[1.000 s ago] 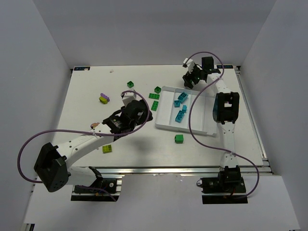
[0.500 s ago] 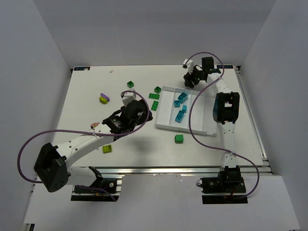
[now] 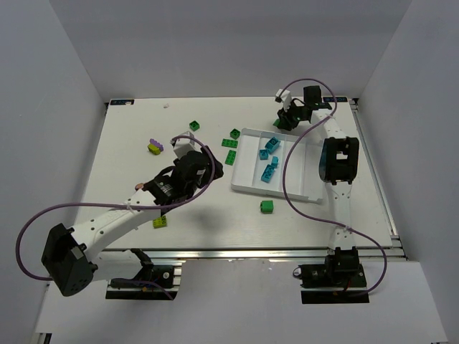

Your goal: Sort the legos into containers by color

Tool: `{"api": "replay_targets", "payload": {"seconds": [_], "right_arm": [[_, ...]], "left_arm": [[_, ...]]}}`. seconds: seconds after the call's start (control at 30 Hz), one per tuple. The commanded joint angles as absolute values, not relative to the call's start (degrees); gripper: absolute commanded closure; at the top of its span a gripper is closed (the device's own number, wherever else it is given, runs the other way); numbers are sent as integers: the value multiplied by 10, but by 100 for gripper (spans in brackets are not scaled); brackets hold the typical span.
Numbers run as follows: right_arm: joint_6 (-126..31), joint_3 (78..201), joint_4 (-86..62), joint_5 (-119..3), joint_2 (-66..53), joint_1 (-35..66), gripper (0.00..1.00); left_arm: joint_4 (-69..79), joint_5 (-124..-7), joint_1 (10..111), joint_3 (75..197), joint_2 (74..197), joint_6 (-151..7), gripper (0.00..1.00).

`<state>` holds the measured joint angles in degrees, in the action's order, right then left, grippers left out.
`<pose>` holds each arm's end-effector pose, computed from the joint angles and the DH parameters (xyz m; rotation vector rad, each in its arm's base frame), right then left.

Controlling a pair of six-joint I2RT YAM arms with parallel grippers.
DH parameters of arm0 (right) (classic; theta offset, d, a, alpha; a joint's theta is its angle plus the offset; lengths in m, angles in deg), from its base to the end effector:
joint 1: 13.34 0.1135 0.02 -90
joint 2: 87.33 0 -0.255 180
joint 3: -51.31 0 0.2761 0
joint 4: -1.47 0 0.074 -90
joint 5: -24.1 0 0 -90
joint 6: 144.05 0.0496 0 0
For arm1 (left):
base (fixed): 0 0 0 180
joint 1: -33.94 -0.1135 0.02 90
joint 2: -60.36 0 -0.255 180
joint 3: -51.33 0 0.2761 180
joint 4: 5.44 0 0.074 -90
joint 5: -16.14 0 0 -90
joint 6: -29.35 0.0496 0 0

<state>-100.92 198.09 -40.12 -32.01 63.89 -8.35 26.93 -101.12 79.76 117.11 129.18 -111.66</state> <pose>0.5941 0.0796 0.1320 -1.2120 1.8704 0.3103 0.2252 -0.1992 0.2682 -0.3632 2.1188 -0.4800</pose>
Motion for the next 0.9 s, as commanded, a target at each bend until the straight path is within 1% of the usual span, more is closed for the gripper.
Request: {"api": "replay_targets", "payload": {"seconds": [0.0,0.13,0.17,0.2,0.23,0.43,0.57,0.73,0.87], "right_arm": [[-986,1962,-419,-301,598,-89,72],[-942,1932,-371,-279,559,-89,79],[-933,1927,-361,-276,552,-89,84],[-922,1923,-352,-272,537,-89,87],[-904,1919,-334,-264,530,-89,88],[-860,1897,-296,-239,486,-88,90],[-850,1880,-305,-208,460,-83,90],[-867,1798,-337,-141,405,-51,92],[-867,1751,-343,-134,383,-15,92]], "left_arm": [[265,-1026,795,1165,1272,-1121,23],[262,-1029,794,1159,1264,-1122,23],[261,-1029,795,1157,1262,-1122,23],[261,-1030,795,1156,1261,-1122,23],[261,-1030,794,1156,1259,-1122,23],[257,-1034,795,1144,1247,-1125,23],[255,-1036,795,1140,1243,-1125,23],[249,-1035,794,1133,1238,-1123,23],[248,-1034,795,1132,1236,-1121,23]]}}
